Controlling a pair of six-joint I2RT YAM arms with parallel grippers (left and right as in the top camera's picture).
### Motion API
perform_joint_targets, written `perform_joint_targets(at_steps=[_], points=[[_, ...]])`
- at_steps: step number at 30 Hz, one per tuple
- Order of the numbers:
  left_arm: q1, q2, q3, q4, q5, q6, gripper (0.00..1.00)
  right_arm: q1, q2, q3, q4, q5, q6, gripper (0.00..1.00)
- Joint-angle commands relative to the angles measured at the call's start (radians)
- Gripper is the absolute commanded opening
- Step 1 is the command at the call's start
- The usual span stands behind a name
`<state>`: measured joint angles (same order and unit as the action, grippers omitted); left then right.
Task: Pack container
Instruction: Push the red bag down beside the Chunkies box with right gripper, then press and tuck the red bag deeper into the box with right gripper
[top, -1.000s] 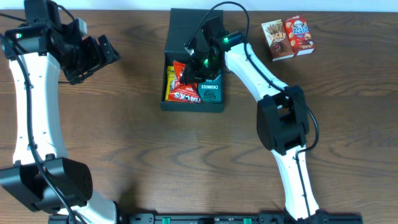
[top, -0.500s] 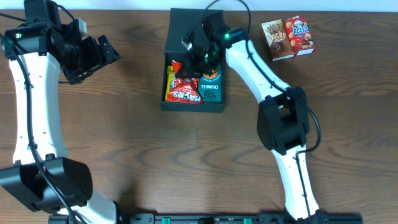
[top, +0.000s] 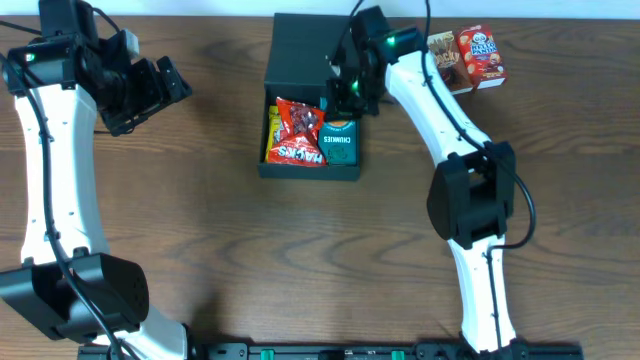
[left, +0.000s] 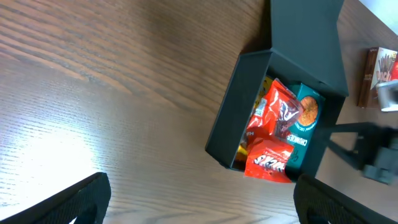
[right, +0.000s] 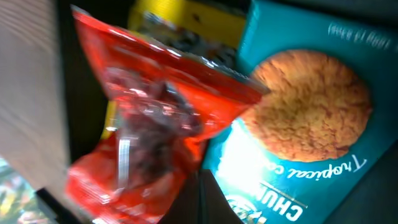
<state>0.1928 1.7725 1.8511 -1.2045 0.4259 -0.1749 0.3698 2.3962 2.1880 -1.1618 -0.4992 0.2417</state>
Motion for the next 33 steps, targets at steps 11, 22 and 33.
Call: perform_joint_targets(at_steps=[11, 22, 33], points=[[0.003, -0.019, 0.018, -0.009, -0.010, 0.021, 0.95, 0.127, -0.006, -0.051, 0.070, 0.013, -0.035, 0.01], [0.003, -0.019, 0.018, -0.026, -0.010, 0.021, 0.95, 0.096, -0.006, -0.048, 0.069, 0.054, -0.042, 0.01], [0.003, -0.019, 0.018, -0.024, -0.011, 0.022, 0.95, 0.046, -0.114, 0.008, 0.068, -0.122, -0.122, 0.01]])
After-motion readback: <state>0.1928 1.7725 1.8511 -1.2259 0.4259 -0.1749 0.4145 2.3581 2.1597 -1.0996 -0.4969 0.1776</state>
